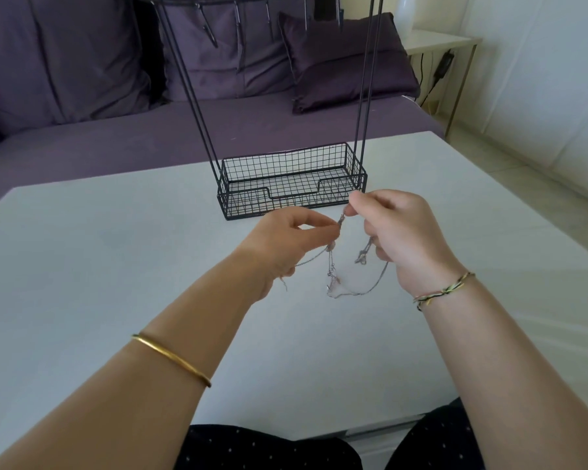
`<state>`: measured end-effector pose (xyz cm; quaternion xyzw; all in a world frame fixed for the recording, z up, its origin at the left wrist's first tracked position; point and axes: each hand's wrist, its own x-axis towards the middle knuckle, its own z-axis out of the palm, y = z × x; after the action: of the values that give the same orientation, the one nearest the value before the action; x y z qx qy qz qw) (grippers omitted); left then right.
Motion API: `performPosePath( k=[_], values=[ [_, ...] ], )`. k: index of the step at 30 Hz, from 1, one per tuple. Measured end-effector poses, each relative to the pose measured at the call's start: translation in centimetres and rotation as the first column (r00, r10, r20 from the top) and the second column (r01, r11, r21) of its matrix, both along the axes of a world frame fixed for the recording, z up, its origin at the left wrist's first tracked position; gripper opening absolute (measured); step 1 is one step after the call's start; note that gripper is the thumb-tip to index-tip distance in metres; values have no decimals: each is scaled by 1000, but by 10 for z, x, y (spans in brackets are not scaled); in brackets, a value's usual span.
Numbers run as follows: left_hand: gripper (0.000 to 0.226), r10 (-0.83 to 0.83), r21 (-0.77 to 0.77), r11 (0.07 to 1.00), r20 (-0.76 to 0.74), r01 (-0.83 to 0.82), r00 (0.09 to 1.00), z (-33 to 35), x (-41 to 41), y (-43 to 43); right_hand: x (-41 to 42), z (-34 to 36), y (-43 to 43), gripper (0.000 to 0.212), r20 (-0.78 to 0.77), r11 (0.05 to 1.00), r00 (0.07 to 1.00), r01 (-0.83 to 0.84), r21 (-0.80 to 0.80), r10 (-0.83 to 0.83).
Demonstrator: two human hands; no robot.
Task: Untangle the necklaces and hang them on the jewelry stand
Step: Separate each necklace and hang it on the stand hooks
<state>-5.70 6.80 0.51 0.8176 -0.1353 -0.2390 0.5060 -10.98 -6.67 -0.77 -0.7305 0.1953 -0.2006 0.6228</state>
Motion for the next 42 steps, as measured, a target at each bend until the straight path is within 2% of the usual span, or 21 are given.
performPosePath(
  k=[4,10,16,21,28,35,42],
  values=[
    [2,11,-50,999,61,-8,998,-2,-2,-5,0,1,2,27,10,999,999,-47,-2,47],
    [15,83,-93,993,114,-73,990,-3,2,-3,-2,1,-1,27,23,999,1000,-10,-39,11],
    [15,192,-71,981,159,-183,968,-4,5,-2,-1,-3,-3,26,14,992,999,44,-114,-43],
    [8,199,-41,980,195,-195,960,-3,6,-5,1,-5,-3,28,8,990,998,58,-129,-57],
    [14,202,-222,958,72,-182,977,0,2,-8,3,-6,-2,26,-39,998,999,6,-69,-9],
    [10,233,-176,961,106,-212,967,1,1,-8,0,-6,-3,7,-47,984,996,-87,-155,81],
    [10,216,-195,959,43,-204,976,3,-2,-6,2,-7,0,7,-9,970,996,-86,-228,87]
  ],
)
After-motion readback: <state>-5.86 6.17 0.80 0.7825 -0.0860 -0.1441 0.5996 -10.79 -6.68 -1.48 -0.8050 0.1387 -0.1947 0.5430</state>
